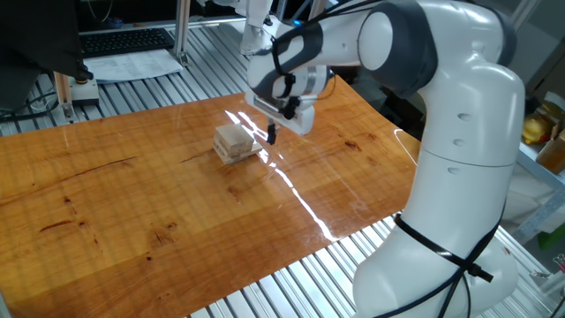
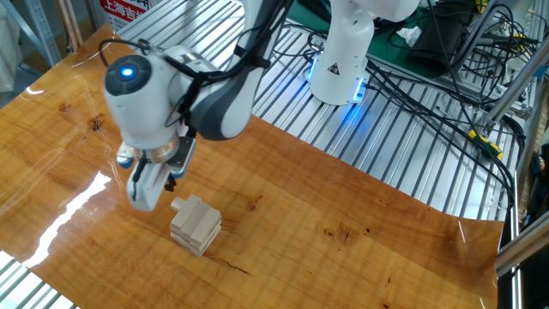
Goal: Play Jenga
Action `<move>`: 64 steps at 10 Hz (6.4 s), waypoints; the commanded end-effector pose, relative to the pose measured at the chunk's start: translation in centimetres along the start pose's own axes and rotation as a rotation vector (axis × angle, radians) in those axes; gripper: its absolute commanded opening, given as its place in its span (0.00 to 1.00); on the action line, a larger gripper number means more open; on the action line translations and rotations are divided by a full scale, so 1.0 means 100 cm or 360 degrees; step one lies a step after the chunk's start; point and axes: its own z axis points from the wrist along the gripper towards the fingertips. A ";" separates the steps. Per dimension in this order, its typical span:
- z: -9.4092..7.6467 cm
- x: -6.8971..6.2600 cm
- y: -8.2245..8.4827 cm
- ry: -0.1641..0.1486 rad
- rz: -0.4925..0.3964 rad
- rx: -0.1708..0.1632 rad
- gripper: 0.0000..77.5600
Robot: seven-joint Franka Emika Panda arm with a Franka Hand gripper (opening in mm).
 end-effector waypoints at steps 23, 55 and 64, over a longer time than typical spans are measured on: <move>0.001 0.004 0.022 0.0011 0.0248 0.0001 1.00; 0.013 0.022 0.026 -0.0081 0.0209 0.0056 1.00; 0.033 0.024 0.040 -0.0056 0.0239 0.0022 1.00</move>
